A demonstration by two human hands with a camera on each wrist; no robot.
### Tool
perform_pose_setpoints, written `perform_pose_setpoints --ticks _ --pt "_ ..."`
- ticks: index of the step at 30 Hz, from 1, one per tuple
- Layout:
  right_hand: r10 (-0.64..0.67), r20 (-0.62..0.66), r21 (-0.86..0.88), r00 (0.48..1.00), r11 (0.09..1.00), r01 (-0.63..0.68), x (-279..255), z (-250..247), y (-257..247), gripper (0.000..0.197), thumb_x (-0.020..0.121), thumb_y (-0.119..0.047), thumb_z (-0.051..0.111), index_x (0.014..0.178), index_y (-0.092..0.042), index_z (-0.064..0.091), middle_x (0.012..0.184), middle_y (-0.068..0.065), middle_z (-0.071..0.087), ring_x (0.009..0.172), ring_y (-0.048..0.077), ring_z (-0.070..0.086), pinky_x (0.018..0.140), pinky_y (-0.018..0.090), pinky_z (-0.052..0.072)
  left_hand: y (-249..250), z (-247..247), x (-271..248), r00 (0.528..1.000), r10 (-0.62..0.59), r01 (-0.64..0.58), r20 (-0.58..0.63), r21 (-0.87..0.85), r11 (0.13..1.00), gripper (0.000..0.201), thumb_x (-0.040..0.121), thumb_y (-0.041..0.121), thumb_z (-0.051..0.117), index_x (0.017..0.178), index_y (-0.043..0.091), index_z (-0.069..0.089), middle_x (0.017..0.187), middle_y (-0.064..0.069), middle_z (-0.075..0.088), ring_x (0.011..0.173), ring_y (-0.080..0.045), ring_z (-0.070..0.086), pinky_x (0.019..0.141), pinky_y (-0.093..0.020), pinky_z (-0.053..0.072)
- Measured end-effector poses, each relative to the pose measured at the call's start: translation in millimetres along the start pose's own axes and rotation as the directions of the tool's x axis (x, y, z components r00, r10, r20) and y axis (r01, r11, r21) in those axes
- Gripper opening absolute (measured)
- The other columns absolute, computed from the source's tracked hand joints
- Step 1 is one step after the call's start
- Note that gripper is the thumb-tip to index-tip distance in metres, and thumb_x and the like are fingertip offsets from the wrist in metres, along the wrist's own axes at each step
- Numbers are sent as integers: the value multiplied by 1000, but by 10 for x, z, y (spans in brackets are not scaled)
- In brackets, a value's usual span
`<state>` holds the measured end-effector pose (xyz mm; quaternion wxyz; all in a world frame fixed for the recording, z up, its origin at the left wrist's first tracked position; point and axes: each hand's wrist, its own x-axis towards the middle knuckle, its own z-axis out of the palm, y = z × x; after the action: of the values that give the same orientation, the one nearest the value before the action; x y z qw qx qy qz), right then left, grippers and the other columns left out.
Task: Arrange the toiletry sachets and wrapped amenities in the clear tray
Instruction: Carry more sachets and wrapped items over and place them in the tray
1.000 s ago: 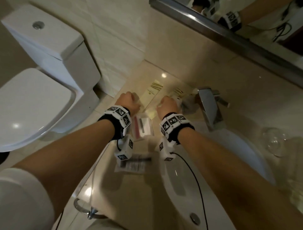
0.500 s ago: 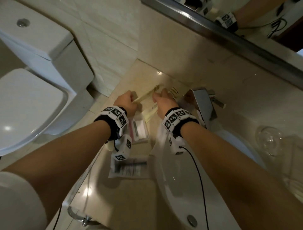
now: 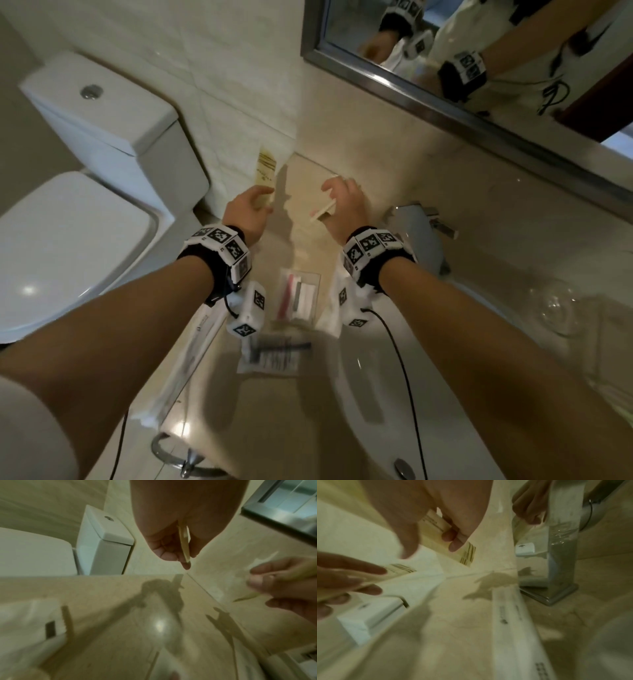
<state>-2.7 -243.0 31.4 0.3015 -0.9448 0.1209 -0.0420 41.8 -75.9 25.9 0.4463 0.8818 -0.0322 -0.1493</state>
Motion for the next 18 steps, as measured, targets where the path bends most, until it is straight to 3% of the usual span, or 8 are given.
perform_pose_setpoints --ticks 3,6,8,9,11,12,15,18 --pt "79 -35 319 996 946 -64 -95 -183 -206 44 75 -24 76 107 -13 49 93 3 53 85 17 51 67 18 38 184 -49 -67 999 53 -53 -11 -19 998 28 91 9 47 113 15 63 109 -9 69 88 -23 63 76 -25 45" --pt "182 -52 566 982 816 -121 -192 -387 -296 30 83 -10 63 103 -18 41 77 -1 52 69 14 52 60 21 46 405 -36 -143 996 84 -84 -9 -34 996 27 91 8 45 109 12 65 106 -11 70 99 -27 64 79 -27 47" --pt "261 -48 601 964 779 -181 -286 -588 -275 23 86 -6 54 101 -21 45 88 7 64 76 18 59 62 25 51 550 11 -218 995 103 -103 7 -47 994 27 91 8 45 109 11 65 106 -13 71 100 -29 64 81 -30 50" --pt "275 -31 613 961 764 -199 -348 -698 -232 23 86 -4 52 99 -22 49 98 11 67 85 20 62 71 29 54 623 54 -263 993 115 -114 18 -59 992 27 91 8 46 108 11 66 105 -13 71 101 -29 64 84 -31 51" --pt "272 34 652 962 723 -227 -473 -883 -118 23 89 -1 48 102 -17 57 113 14 66 100 22 61 85 35 54 741 147 -354 989 139 -135 42 -73 988 25 90 8 48 106 11 67 103 -14 71 103 -27 64 88 -31 51" --pt "281 58 678 958 693 -245 -550 -979 -48 23 90 -1 48 107 -12 59 115 14 65 102 22 60 85 34 55 816 208 -422 986 156 -152 59 -68 986 25 89 8 48 105 11 68 103 -13 72 102 -26 64 87 -30 50" --pt "324 47 745 945 619 -249 -819 -1289 192 23 91 -3 53 113 0 62 100 10 65 89 18 63 67 18 56 1076 388 -649 968 232 -226 91 -67 972 25 88 8 49 101 12 70 101 -14 72 101 -26 65 86 -29 50" --pt "392 6 771 920 584 -254 -1062 -1547 420 16 88 -4 59 100 7 63 78 6 64 63 11 61 53 13 50 1329 522 -859 953 276 -263 123 -109 959 24 87 9 51 103 11 70 104 -14 71 101 -26 64 84 -28 50"
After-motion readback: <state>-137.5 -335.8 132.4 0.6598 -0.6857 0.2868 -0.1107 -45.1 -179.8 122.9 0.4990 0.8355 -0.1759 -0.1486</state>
